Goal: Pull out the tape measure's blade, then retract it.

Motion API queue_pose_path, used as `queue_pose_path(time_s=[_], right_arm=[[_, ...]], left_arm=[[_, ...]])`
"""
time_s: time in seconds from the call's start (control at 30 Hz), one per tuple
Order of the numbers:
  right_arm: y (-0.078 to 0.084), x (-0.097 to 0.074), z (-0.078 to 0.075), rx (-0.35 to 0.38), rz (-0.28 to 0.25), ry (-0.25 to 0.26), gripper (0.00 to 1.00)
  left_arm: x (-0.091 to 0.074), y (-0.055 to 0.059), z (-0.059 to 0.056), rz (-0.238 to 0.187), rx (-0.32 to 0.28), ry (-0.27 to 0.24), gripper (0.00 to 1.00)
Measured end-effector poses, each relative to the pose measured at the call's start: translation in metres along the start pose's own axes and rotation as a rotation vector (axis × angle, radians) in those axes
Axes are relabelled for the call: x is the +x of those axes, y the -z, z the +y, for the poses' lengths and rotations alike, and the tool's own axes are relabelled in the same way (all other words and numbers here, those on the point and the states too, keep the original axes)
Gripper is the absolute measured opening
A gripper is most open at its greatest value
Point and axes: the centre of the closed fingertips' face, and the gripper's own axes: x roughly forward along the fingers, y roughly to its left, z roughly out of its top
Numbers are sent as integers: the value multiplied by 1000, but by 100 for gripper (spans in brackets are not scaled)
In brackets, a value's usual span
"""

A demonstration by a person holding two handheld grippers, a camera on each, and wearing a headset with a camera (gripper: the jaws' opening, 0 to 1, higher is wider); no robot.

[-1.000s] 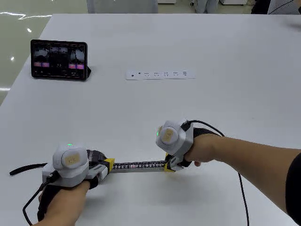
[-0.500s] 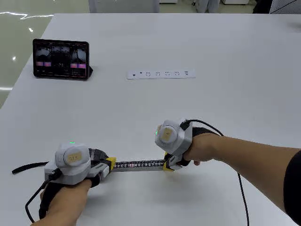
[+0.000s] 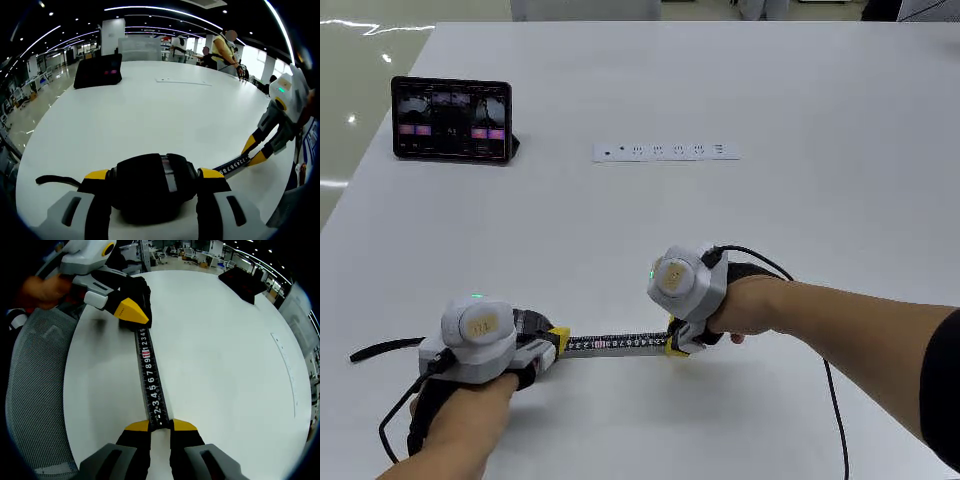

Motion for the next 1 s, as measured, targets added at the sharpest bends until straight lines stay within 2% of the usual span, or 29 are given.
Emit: queue_pose_path(time_s=[0.17,0.23,0.37,0.57,0.7,1.0], right_arm=[[-2,1,1,0,6,6,10],[-2,1,2,-48,16,3,11],[-3,2,1,-9,19,-5,11],[-4,4,2,-21,17,1,10],[-5,5,2,10,3,3,10],[-9,6,3,12,-8,17,10]], left_arm=[[0,0,0,1,-1,0,66],[0,0,0,2,-2,0,66],[0,0,-1,1,-2,-1,66],[0,0,-1,3,-3,0,66],[0,0,-1,4,-4,0,66],[1,0,0,6,-5,0,66]])
